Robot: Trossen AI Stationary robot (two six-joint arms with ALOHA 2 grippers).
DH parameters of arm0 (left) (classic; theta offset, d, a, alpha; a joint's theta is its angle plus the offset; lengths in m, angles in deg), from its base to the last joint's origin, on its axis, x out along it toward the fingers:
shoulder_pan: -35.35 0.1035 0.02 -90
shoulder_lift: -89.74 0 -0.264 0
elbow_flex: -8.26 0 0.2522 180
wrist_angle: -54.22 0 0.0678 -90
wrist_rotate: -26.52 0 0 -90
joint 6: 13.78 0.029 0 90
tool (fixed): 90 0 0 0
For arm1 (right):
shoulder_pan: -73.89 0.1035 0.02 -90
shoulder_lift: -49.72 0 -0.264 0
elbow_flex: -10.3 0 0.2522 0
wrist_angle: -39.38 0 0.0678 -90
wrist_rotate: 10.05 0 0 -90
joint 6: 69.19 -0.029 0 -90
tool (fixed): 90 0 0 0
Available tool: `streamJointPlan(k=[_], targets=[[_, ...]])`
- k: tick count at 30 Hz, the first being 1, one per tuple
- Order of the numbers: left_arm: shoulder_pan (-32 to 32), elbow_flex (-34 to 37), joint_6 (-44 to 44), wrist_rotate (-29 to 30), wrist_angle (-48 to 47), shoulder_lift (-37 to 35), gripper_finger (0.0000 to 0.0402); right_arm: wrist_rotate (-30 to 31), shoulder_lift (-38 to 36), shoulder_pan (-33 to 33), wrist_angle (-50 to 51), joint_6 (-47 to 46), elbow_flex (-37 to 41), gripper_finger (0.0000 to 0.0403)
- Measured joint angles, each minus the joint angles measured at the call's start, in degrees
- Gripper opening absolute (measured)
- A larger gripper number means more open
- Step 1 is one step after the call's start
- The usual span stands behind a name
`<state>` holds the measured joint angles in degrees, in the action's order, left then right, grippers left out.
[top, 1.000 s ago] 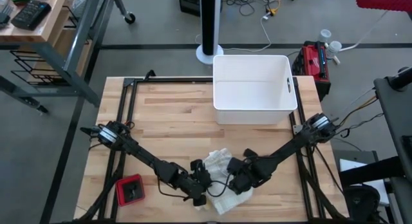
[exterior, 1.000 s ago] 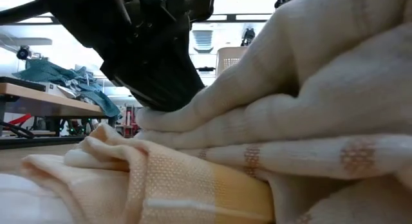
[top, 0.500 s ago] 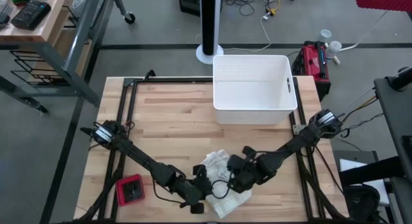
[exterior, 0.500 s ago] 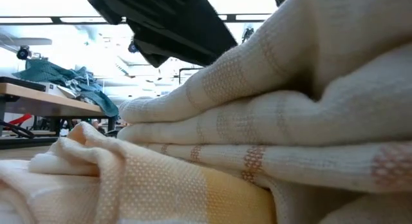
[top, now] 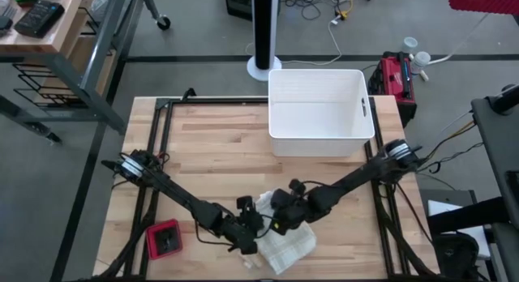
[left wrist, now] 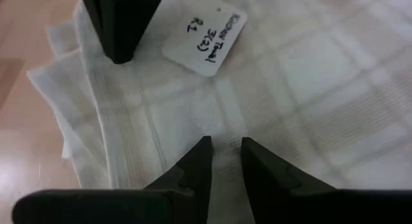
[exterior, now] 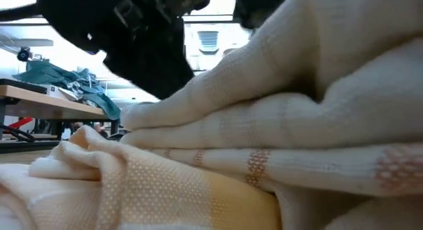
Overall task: Fold towel
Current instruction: Stack the light brown kitchen towel on top of the yellow kitchen towel, then put the stack of folded kitchen towels into the white laundry bin
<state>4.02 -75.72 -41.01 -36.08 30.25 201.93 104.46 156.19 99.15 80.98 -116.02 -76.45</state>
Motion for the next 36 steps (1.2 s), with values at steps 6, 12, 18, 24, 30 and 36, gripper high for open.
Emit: streamJointPlan(k=[6,12,18,24,30,36], targets=[[-0.30,2.70,-4.05,0.51,0.40,-0.09,0.0075,1.48,1.41,-1.31,6.88,-4.86,0.02,0.0000],[-0.92,3.48,-6.24,0.59,0.08,-0.38,0.0075,4.07,1.10,-1.27,13.42,-8.04,0.09,0.0000],[-1.37,3.68,-6.59,-0.04,-0.89,-3.50,0.0075,4.14,-0.82,-0.61,21.26,-10.66,0.06,0.0000],[-2.21,3.91,-6.30,0.15,-3.47,-9.13,0.0075,3.98,-6.62,2.57,27.54,-12.26,1.50,0.0000],[-4.70,5.87,-3.20,-3.41,-5.27,-12.62,0.0075,0.99,-15.97,6.33,23.59,-12.35,7.89,0.0000],[-5.64,8.69,-3.35,-2.48,3.66,-10.94,0.0075,-4.45,-24.33,7.92,5.72,-12.71,20.85,0.0000]])
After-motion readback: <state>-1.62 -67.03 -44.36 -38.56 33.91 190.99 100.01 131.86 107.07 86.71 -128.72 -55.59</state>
